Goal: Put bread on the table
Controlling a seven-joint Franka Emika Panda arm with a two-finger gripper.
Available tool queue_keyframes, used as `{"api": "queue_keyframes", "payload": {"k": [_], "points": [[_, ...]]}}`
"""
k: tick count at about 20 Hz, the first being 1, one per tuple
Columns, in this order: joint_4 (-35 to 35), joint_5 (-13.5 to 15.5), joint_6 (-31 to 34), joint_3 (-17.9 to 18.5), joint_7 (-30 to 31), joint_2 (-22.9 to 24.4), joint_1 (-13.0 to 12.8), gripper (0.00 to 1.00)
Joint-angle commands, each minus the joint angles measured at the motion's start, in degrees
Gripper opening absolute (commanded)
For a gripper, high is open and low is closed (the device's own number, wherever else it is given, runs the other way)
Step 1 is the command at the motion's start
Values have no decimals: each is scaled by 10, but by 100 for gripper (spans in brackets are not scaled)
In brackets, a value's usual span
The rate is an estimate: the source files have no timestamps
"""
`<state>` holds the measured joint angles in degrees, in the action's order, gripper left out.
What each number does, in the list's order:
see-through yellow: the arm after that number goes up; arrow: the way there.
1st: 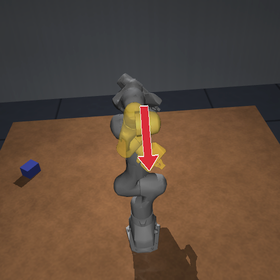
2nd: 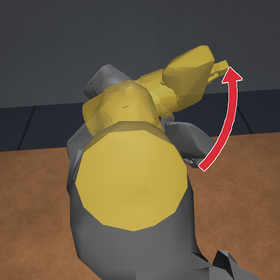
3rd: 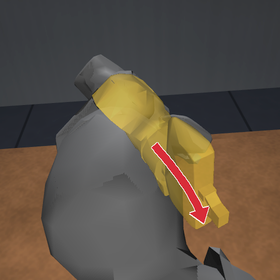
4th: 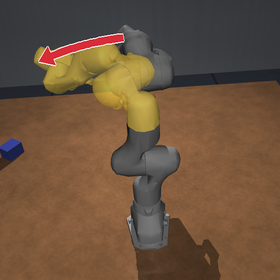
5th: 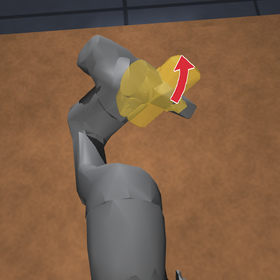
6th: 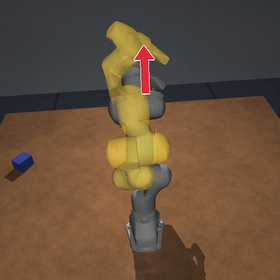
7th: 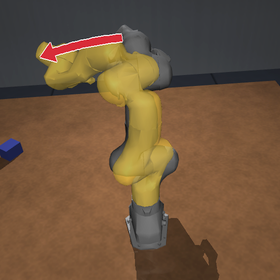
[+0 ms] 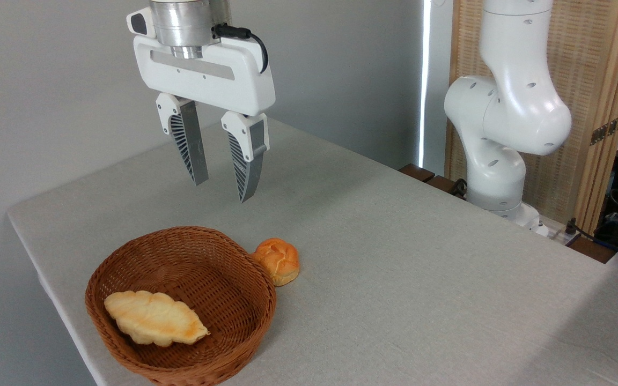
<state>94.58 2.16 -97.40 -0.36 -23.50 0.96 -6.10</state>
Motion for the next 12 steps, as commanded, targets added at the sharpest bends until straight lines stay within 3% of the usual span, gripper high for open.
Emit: {"api": "queue_keyframes", "payload": {"k": [1,4,12], "points": [[-3,14,0,-3,-2,-5,1,100],[-2,27,-15,-3,-1,-9,1,100],[0,24,-99,-5,-29,-30,0,100]]}}
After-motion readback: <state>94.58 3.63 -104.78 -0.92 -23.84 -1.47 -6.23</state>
